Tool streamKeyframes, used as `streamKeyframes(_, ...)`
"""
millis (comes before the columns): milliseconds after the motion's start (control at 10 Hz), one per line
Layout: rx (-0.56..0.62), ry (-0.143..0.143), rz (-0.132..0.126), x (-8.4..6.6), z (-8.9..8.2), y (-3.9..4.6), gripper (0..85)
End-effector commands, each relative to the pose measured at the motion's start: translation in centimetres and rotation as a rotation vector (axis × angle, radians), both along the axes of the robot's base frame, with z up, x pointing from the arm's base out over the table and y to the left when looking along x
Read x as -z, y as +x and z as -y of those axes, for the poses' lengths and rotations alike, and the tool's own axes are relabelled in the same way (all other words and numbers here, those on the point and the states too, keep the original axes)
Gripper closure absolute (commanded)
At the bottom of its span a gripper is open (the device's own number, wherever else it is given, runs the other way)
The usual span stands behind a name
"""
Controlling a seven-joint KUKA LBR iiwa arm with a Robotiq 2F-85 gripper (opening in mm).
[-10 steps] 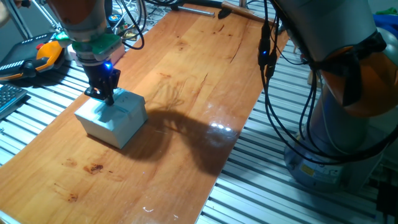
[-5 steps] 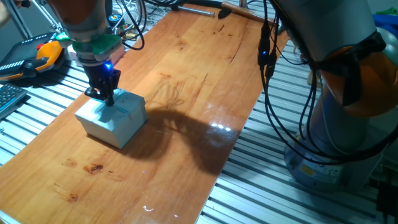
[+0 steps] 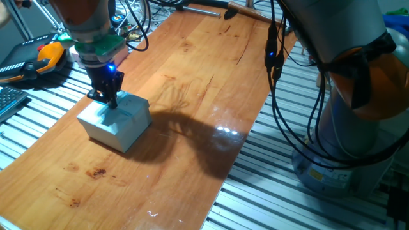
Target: Cover the box
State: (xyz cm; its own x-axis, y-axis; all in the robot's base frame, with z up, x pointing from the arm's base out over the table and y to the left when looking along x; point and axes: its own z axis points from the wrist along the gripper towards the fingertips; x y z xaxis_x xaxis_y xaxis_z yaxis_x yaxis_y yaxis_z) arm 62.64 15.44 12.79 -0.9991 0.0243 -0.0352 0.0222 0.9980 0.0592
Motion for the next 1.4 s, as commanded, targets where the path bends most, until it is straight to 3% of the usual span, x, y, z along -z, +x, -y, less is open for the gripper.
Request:
streamKeyframes(0,0.0,0.0,0.002,0.06,-0.01,0.03,85.0)
streamKeyframes(200,0.002,0.005,0.005,0.16,-0.01,0.0,85.0)
streamKeyframes(300,0.002,0.003,0.005,0.17,-0.01,-0.01,68.0)
streamKeyframes(1100,0.015,0.001,0.012,0.06,0.22,0.1,68.0)
streamKeyframes(1200,0.008,-0.007,0.011,-0.05,0.49,0.17,85.0)
streamKeyframes(1300,0.002,-0.012,0.011,-0.22,0.78,0.25,85.0)
